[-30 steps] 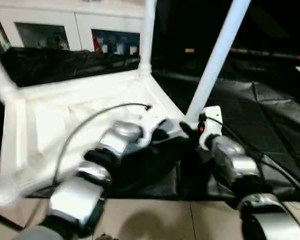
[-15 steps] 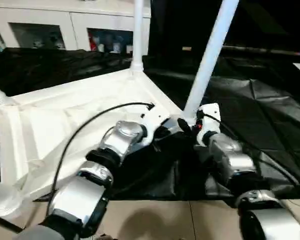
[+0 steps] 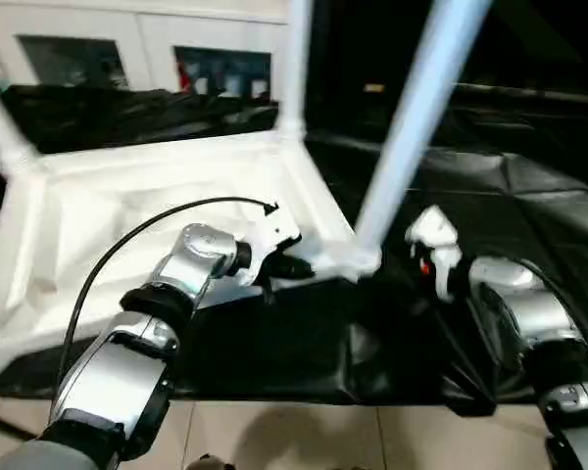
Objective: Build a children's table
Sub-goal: Rotate leg to tighten
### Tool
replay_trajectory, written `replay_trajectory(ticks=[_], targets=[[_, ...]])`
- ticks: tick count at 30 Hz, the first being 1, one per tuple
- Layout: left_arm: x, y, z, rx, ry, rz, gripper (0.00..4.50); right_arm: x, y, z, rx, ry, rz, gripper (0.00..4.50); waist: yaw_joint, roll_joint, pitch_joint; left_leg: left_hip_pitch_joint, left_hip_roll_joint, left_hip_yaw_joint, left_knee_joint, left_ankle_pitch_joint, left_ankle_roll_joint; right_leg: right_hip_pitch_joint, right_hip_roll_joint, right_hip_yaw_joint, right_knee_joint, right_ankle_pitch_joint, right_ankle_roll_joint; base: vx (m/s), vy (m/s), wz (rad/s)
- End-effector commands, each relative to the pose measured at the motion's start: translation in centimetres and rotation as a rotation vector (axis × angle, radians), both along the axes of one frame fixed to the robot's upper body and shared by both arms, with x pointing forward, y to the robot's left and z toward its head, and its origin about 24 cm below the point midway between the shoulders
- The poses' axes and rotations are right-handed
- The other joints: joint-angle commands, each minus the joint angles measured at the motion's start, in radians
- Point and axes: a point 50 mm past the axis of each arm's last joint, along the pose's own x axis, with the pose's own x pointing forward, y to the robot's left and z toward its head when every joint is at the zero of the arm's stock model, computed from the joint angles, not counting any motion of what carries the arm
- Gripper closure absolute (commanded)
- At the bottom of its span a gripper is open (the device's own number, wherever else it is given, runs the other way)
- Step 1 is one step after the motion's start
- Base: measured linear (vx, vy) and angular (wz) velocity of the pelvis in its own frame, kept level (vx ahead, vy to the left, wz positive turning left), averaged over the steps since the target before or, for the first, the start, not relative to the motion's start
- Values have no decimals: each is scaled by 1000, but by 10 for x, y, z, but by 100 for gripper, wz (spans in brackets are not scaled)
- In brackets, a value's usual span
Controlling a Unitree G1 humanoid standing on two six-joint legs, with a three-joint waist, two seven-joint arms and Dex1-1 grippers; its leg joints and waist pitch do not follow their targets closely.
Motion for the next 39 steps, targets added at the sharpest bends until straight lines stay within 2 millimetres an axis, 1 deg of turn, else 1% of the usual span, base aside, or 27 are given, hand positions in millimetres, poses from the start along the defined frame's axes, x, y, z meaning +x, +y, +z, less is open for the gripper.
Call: replay_trajectory(ticks=[1, 2, 3, 5, 6, 8, 9, 10, 11, 13, 14, 15, 16, 17, 19, 20, 22, 23, 26, 31, 34, 35, 36, 37, 38, 39], targets=[[-6, -9, 0, -59, 14, -68, 450, -1, 1, 2, -5, -1, 32, 29, 2, -8, -72, 22, 53, -16, -51, -85, 131, 54, -61, 41, -35, 56, -326, 0, 0, 0], [-6, -9, 0, -63, 22, -77, 450, -1, 2, 3, 3, 1, 39, 29, 8, -6, -69, 26, 53, -16, -53, -113, 122, 51, -63, 41, -42, 5, -318, 0, 0, 0], [-7, -8, 0, -63, 26, -83, 450, 0, 5, 3, 11, -1, 46, 29, 11, -6, -68, 26, 54, -17, -55, -142, 105, 51, -65, 42, -46, -44, -308, 0, 0, 0], [-8, -8, -1, -64, 31, -90, 450, 1, 8, 4, 19, -9, 46, 29, 11, -5, -65, 27, 55, -19, -60, -190, 69, 49, -66, 42, -54, -124, -285, 0, 0, 0], [-9, -8, -2, -63, 31, -93, 450, 2, 8, 4, 18, -14, 43, 29, 10, -8, -65, 27, 54, -20, -60, -195, 64, 48, -66, 43, -56, -137, -278, 0, 0, 0], [-9, -9, -2, -63, 34, -96, 450, 4, 9, 5, 28, -15, 33, 29, 10, -6, -64, 28, 54, -21, -62, -206, 49, 48, -67, 44, -58, -168, -266, 0, 0, 0], [-10, -8, -2, -65, 35, -98, 450, 4, 9, 5, 33, -16, 32, 29, 10, -6, -65, 29, 54, -21, -63, -204, 44, 47, -67, 45, -58, -166, -263, 0, 0, 0], [-10, -8, -2, -65, 38, -102, 450, 4, 9, 6, 43, -15, 33, 29, 9, -8, -65, 28, 54, -22, -63, -200, 44, 47, -67, 44, -57, -161, -262, 0, 0, 0], [-10, -9, -2, -67, 41, -105, 450, 4, 9, 6, 57, -14, 38, 29, 10, -7, -66, 26, 53, -22, -62, -185, 48, 49, -66, 44, -54, -141, -263, 0, 0, 0], [-10, -9, -2, -66, 42, -106, 450, 4, 9, 7, 65, -13, 41, 54, 10, -8, -67, 25, 53, -21, -60, -170, 55, 51, -66, 44, -51, -117, -266, 0, 0, 0], [-11, -9, -3, -66, 42, -107, 450, 3, 9, 7, 69, -12, 43, 62, 12, -8, -69, 24, 52, -20, -58, -149, 68, 52, -65, 43, -47, -83, -273, 0, 0, 0], [-11, -9, -3, -66, 42, -107, 450, 3, 9, 7, 69, -12, 43, 74, 12, -8, -69, 23, 52, -21, -58, -143, 71, 51, -65, 43, -46, -77, -275, 0, 0, 0], [-11, -9, -3, -65, 44, -107, 450, 2, 10, 6, 89, -5, 40, 74, 12, -8, -69, 23, 52, -20, -57, -140, 76, 51, -65, 43, -46, -73, -277, 0, 0, 0], [-11, -9, -3, -64, 45, -108, 450, 2, 9, 5, 89, -5, 40, 99, 13, -8, -68, 23, 52, -19, -57, -145, 77, 51, -65, 43, -47, -82, -277, 0, 0, 0], [-11, -8, -3, -63, 46, -109, 450, 1, 9, 4, 95, -1, 40, 108, 13, -8, -68, 24, 52, -20, -58, -153, 73, 51, -66, 42, -50, -103, -274, 0, 0, 0], [-11, -8, -3, -62, 47, -109, 450, 0, 9, 4, 97, 1, 40, 108, 14, -4, -68, 24, 52, -20, -58, -156, 71, 50, -65, 42, -50, -107, -273, 0, 0, 0], [-11, -8, -3, -60, 48, -109, 450, 0, 9, 3, 96, 2, 41, 126, 13, -6, -68, 25, 52, -20, -58, -161, 64, 51, -65, 42, -50, -111, -271, 0, 0, 0], [-11, -8, -3, -59, 47, -109, 450, 0, 9, 3, 95, 2, 41, 149, 12, -6, -68, 25, 52, -20, -59, -166, 63, 50, -64, 42, -51, -115, -270, 0, 0, 0], [-11, -7, -4, -55, 49, -107, 450, -1, 8, 2, 99, 6, 39, 167, 13, -6, -69, 25, 52, -21, -58, -160, 62, 51, -64, 42, -49, -107, -271, 0, 0, 0], [-11, -6, -5, -50, 51, -102, 450, -2, 8, -2, 97, 20, 38, 175, 14, -8, -69, 24, 51, -21, -57, -152, 68, 52, -64, 42, -48, -101, -272, 0, 0, 0], [-11, -6, -6, -48, 50, -83, 450, -3, 8, -7, 91, 33, 12, 176, 14, -7, -69, 24, 51, -21, -57, -150, 69, 51, -65, 42, -49, -103, -273, 0, 0, 0], [-10, -5, -7, -44, 49, -62, 450, -2, 7, -10, 90, 39, -19, 176, 13, -9, -69, 24, 51, -20, -56, -151, 68, 50, -64, 42, -48, -104, -272, 0, 0, 0], [-8, -5, -8, -32, 40, -25, 450, -1, 6, -14, 87, 42, -72, 176, 13, -8, -68, 24, 51, -20, -57, -160, 65, 50, -65, 42, -50, -118, -272, 0, 0, 0], [-4, -6, -9, -31, 25, 51, 450, 2, 6, -19, 92, 39, -164, 176, 10, -7, -65, 24, 51, -22, -59, -176, 57, 47, -67, 43, -54, -144, -268, 0, 0, 0], [-4, -6, -9, -31, 25, 51, 450, 2, 6, -19, 92, 39, -164, 177, 6, -7, -66, 24, 50, -22, -59, -187, 50, 46, -66, 43, -54, -159, -264, 0, 0, 0], [-1, -7, -10, -30, 16, 104, 450, 4, 6, -23, 95, 37, -226, 177, 3, -9, -63, 28, 50, -25, -62, -220, 33, 44, -68, 43, -62, -215, -252, 0, 0, 0]])
